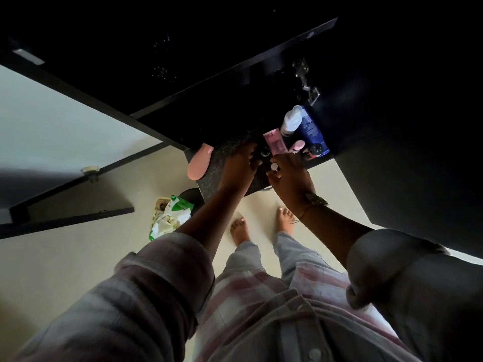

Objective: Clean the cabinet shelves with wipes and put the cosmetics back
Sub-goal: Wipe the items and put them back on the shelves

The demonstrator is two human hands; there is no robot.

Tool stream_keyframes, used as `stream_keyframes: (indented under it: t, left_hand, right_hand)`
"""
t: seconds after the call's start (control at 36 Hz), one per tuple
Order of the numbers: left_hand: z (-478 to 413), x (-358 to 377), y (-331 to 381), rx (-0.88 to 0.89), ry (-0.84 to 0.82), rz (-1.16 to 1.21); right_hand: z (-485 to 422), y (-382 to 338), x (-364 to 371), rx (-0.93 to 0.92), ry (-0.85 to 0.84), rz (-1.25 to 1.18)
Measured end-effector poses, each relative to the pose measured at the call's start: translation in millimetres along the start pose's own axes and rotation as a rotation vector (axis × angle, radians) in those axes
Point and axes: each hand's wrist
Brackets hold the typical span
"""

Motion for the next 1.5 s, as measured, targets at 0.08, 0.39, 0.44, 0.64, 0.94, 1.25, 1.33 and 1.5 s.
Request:
stream_keyframes:
  t: [0.08, 0.39, 0.44, 0.64, 0.94, 1.25, 1.33, 1.5]
  left_hand:
    - [0, -2, -1, 0.009, -0.009, 0.002]
    - [4, -10, -1, 0.007, -0.053, -0.023]
    - [5, -12, 0, 0.008, -0.059, -0.035]
    - [9, -17, -2, -0.004, -0.026, -0.087]
    - [51, -39, -5, -0.039, 0.146, -0.063]
    - [182, -34, -19, -0.381, 0.268, -0.045]
    - [209, -27, -33, -0.456, 0.261, -0.02]
    - [242, -16, -72, -0.559, 0.179, 0.022]
  right_hand:
    - [1, -2, 0, 0.014, -0.002, 0.005]
    - [5, -8, -5, 0.062, -0.004, 0.033]
    - [6, -7, -6, 0.066, -0.018, 0.036]
    - [13, -5, -11, 0.075, 0.001, 0.141]
    - [47, -9, -23, -0.139, 0.049, 0.118]
    - [93, -20, 16, -0.227, -0.408, 0.248]
    - [101, -21, 36, -0.202, -0.524, 0.306]
    - [113, -29, 79, -0.093, -0.665, 0.305]
Point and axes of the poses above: each hand's wrist, its own z-axis away from the middle knuckle, its own x-axis out of the palm, y = z × x, and after that the axes turned 7 degrees about x, right-handed
